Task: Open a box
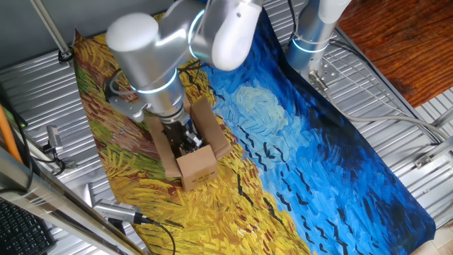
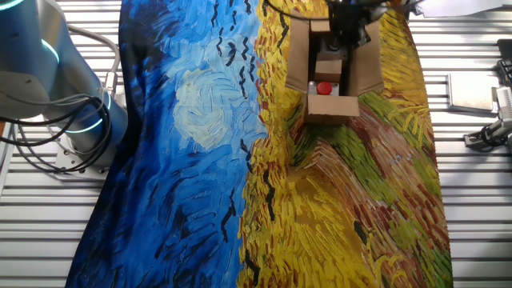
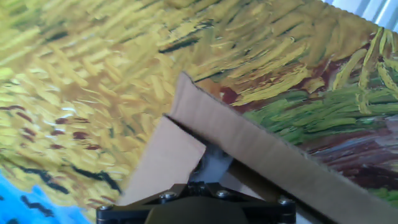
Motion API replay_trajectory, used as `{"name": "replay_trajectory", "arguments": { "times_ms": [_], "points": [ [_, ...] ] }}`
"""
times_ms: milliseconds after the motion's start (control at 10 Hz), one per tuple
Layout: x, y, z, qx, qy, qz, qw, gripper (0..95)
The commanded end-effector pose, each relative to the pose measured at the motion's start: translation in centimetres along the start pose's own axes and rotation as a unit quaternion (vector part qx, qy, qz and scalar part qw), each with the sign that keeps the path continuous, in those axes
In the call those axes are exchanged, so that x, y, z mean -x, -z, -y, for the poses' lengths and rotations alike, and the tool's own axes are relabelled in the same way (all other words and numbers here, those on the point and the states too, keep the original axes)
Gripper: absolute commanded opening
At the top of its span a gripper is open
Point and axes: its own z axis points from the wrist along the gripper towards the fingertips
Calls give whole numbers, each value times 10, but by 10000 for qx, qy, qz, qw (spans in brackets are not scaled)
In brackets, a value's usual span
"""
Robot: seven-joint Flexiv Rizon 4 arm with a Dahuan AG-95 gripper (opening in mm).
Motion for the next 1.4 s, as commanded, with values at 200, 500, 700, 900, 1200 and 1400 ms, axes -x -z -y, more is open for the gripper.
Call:
{"name": "replay_trajectory", "arguments": {
  "times_ms": [200,500,700,900,1200,1400],
  "points": [
    [8,11,-19,162,-169,89,9997,0],
    [25,16,-32,309,-324,155,9989,0],
    [37,8,-42,342,-449,184,9982,0],
    [44,-1,-52,366,-582,235,9974,0],
    [45,-2,-53,335,-574,186,9976,0],
    [45,-2,-53,342,-548,190,9977,0]
  ]
}}
